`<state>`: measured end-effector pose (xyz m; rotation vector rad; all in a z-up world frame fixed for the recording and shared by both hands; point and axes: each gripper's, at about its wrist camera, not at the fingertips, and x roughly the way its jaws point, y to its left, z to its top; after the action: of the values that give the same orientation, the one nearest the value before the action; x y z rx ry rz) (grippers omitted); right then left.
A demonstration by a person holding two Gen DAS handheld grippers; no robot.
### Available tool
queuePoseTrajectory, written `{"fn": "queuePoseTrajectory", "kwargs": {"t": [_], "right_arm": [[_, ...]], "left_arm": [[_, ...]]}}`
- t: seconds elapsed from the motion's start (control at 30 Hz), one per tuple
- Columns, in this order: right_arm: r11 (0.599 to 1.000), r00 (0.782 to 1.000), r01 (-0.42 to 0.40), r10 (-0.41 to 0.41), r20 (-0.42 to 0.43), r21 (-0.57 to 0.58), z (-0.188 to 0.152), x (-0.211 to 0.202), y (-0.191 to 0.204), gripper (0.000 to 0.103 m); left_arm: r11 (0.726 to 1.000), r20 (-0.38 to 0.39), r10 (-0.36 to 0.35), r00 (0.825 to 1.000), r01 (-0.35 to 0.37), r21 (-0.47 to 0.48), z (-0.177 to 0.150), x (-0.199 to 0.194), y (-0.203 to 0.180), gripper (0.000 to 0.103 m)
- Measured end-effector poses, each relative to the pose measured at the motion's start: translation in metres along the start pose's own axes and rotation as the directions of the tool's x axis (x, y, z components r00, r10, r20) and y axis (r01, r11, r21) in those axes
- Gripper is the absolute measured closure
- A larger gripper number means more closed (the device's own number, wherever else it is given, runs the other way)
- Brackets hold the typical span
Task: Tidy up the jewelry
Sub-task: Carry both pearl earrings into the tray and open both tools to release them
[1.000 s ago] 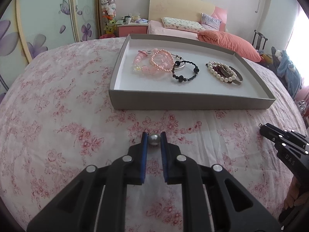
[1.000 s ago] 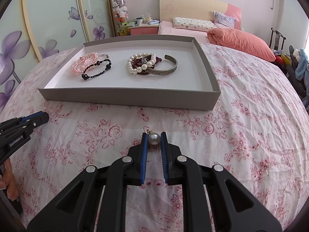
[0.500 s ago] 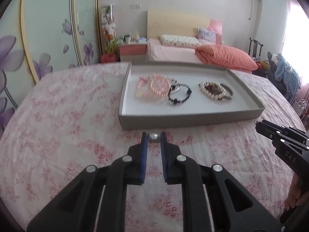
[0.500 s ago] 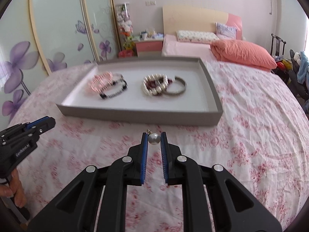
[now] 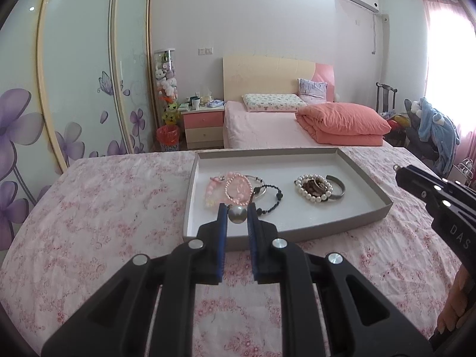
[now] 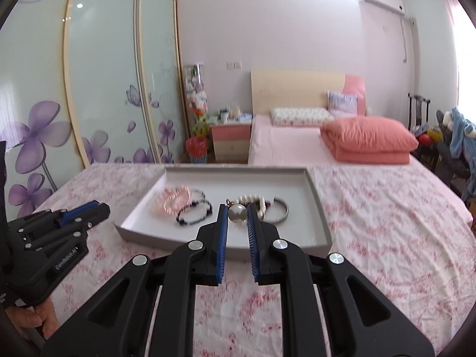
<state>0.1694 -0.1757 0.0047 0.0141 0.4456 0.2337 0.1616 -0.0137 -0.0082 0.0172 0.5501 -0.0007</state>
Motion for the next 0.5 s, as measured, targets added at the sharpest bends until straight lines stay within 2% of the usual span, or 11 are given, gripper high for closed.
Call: {"fn": "queuePoseTrajectory", "kwargs": {"t": [0.3, 0.5], "right_arm": [[1.000, 0.999, 0.001, -0.001, 0.033, -0.011, 0.014, 0.011, 0.004, 0.089], [1.000, 0.999, 0.005, -0.005, 0.039, -0.003, 0.020, 0.028, 0.004, 0.089]], "left_arm": [[1.000, 0.028, -0.004, 1.000, 0.003, 0.010, 0.011, 0.009, -0.004, 0.089], [1.000, 0.020, -0.020, 1.000, 0.020, 0.004, 0.023, 0.030, -0.004, 0.089]]}}
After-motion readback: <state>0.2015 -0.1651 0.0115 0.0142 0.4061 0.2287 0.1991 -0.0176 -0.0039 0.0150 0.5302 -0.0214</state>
